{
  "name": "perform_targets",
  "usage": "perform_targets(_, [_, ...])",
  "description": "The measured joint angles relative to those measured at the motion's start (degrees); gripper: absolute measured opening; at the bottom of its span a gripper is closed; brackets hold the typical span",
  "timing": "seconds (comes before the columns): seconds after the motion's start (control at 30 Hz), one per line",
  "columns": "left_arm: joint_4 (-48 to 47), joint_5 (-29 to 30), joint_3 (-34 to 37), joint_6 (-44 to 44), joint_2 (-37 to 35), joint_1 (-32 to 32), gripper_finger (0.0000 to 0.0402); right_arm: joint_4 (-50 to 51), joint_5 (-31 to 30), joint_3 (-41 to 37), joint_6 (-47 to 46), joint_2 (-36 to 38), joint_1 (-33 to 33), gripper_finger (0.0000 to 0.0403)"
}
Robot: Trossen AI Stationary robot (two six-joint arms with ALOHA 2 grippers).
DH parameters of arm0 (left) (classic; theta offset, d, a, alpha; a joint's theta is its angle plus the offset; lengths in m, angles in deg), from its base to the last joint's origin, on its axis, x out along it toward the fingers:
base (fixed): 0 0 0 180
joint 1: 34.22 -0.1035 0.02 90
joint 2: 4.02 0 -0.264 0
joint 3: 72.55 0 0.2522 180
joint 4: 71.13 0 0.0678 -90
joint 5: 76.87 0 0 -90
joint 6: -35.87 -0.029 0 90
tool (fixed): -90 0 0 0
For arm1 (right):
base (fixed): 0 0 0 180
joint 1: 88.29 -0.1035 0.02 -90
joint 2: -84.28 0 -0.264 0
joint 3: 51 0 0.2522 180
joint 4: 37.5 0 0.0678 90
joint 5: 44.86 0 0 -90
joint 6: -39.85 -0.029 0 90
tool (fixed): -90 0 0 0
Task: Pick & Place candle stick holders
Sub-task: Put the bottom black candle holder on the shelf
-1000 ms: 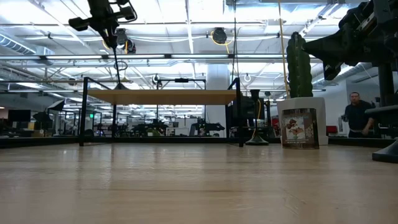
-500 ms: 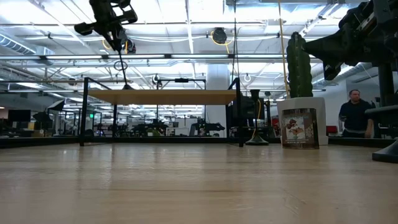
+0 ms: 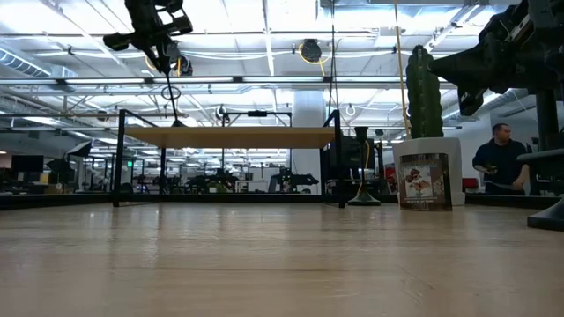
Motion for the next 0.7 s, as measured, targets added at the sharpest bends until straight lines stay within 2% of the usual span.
perform_targets(0.7, [-0.04,-1.03,0.02,-1.71,0.00,-1.08,0.0031,-0.02,-0.02,-0.01,-0.41,0.00,0.01,0.0000])
